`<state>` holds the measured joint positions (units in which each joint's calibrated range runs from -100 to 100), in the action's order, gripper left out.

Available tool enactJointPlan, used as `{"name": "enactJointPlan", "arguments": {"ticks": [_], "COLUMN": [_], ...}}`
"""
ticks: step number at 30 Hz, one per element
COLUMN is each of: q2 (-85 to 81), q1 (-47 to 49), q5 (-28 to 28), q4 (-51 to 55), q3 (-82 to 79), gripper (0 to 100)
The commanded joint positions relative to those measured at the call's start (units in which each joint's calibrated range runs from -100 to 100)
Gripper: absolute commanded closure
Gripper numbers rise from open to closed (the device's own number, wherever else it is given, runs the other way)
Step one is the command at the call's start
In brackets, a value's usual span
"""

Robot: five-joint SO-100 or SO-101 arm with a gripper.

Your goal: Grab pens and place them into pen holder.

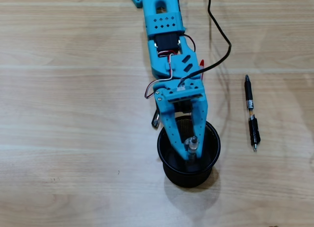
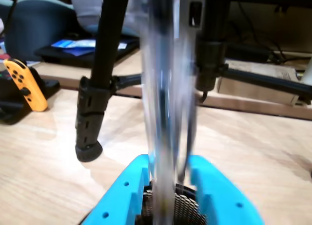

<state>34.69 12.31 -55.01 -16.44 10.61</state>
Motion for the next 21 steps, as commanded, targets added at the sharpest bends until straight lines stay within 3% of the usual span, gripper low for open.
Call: {"name": "enactJointPlan", "arguments": {"ticks": [1,8,17,21], "q2": [-6.6,-17.6,-39.4,-46.7], "q1": [-0.7,-0.8,-1.1,-1.1], "q5": [0.2,0.3,1.4,3.4], "q4": [3.6,24.7,59.6,66.8], "q3": [-0.6,-0.6,-0.7,-0.7], "gripper": [87,92,98,98]}}
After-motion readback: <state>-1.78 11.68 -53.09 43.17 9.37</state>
